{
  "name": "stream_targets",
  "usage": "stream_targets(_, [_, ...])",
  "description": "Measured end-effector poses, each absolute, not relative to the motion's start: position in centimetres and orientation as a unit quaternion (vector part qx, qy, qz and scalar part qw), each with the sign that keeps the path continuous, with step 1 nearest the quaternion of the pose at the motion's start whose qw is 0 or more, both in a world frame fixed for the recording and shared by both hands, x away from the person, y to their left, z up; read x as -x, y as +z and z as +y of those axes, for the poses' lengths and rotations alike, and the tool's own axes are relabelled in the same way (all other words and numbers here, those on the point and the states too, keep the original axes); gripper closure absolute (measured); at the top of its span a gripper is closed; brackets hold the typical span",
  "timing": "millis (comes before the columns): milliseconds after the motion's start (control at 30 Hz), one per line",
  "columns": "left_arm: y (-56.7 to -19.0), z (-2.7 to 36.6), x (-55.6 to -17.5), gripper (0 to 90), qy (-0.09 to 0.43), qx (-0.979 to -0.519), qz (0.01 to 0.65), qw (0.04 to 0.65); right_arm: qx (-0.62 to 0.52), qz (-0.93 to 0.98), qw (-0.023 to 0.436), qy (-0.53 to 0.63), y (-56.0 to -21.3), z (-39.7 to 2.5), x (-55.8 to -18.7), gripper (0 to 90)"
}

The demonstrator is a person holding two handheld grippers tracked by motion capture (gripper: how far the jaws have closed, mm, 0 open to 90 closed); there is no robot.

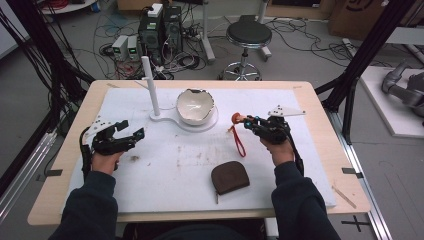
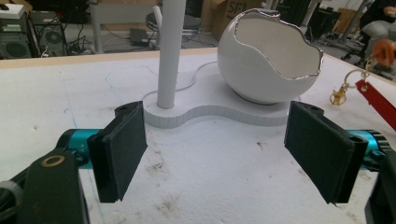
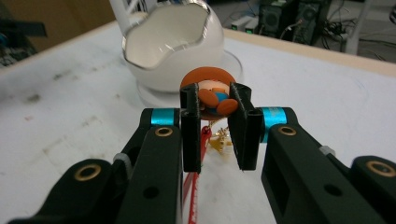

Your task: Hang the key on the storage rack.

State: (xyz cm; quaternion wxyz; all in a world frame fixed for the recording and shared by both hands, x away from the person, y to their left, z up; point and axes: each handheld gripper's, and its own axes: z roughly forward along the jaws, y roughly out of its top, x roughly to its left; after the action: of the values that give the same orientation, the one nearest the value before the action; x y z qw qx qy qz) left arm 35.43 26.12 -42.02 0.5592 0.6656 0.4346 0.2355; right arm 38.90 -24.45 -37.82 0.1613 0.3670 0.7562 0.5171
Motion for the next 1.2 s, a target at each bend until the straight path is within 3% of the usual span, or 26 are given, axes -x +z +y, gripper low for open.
stream_targets(500, [-42.1, 26.3, -35.5, 21.2, 0.237, -0.663, 0.437, 0.56, -0.277, 0.749, 0.12, 0.589, -30.9, -18.1, -41.5, 76.9])
stream_targets(1200, [-42.2, 26.3, -35.6, 21.7, 0.234, -0.663, 0.437, 0.562, -0.217, 0.749, 0.079, 0.621, -26.8, -7.4, -45.5, 77.0])
